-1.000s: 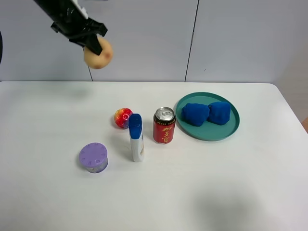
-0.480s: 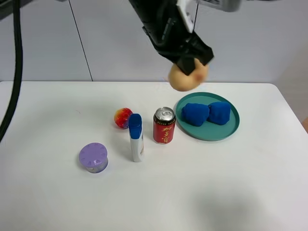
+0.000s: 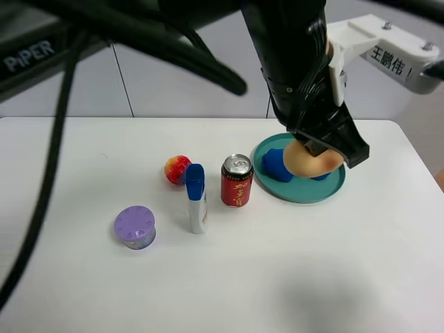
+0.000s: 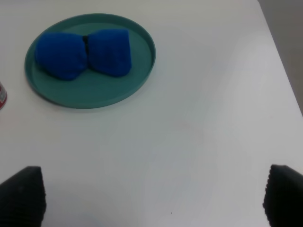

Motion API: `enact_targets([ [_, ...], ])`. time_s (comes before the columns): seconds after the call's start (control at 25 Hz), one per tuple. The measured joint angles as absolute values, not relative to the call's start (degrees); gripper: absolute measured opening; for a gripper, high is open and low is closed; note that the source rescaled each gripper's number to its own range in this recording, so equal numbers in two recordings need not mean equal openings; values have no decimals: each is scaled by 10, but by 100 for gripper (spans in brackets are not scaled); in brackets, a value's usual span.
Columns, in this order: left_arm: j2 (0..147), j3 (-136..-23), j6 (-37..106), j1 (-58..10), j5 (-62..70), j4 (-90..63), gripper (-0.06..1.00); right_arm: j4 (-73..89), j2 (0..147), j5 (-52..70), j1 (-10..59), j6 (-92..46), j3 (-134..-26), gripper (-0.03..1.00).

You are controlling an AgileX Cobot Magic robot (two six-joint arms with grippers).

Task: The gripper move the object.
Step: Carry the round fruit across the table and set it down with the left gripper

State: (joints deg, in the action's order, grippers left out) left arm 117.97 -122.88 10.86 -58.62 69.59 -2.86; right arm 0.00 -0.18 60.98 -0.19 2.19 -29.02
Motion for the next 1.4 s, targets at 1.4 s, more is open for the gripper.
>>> enact_targets([
  [1.4, 1433, -1229, 144, -582, 583, -9, 0, 0, -2, 610, -2, 22, -290, 100],
])
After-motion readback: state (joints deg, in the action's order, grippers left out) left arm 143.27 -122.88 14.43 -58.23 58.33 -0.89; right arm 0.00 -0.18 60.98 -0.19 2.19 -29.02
